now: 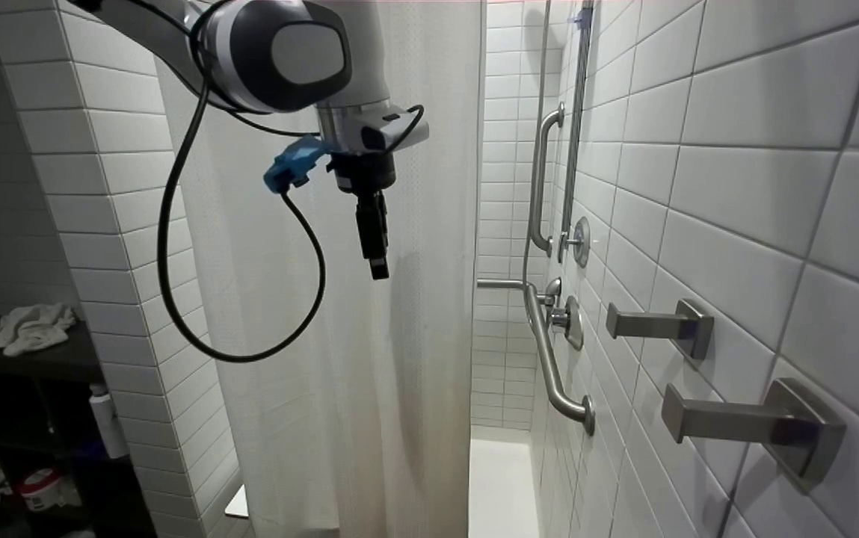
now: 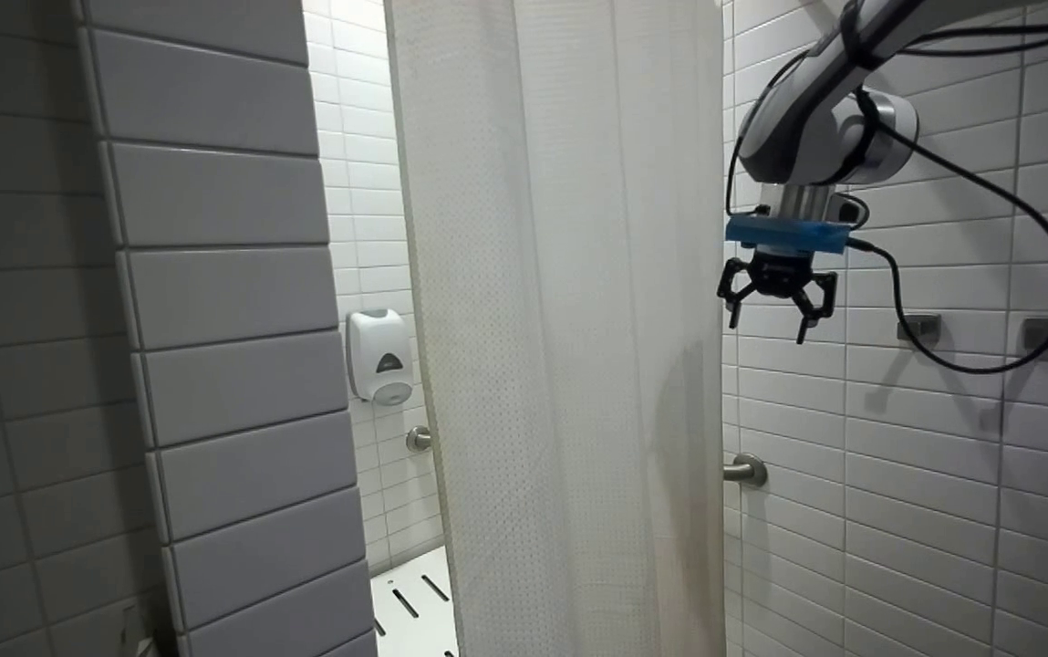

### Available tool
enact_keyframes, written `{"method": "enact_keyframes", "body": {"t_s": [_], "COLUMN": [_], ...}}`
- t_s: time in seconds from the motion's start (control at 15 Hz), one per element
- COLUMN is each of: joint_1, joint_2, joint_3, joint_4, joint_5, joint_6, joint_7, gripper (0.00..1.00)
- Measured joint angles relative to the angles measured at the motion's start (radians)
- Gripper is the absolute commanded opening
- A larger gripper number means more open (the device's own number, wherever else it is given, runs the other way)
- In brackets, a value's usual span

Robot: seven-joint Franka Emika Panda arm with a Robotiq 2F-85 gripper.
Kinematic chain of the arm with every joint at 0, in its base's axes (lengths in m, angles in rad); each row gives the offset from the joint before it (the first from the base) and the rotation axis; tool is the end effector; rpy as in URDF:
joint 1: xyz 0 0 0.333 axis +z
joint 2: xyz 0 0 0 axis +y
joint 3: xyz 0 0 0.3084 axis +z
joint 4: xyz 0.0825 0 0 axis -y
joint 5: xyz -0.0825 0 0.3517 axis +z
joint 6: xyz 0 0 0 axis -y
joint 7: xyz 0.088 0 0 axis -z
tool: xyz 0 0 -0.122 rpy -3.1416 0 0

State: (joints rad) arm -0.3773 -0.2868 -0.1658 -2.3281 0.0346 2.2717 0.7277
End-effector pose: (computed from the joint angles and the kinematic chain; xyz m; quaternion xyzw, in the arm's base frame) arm 0.3901 -0.2377 0.4658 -0.7938 0.5964 -0.1087 0.0482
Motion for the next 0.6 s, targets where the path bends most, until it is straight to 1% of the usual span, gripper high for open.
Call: {"method": "enact_keyframes", "body": {"t_s": [0.2, 0.47, 0.6], "joint_1": [0.015, 0.049, 0.055], "joint_2": [0.046, 0.114, 0.143], "joint_3": [-0.001, -0.025, -0.041], "joint_4": [0.065, 0.168, 0.211], "joint_5": [0.052, 0.206, 0.272], "joint_6": [-0.042, -0.172, -0.222], "joint_7": [0.078, 0.103, 0.113], "gripper": [1.00, 1.00, 1.00]}}
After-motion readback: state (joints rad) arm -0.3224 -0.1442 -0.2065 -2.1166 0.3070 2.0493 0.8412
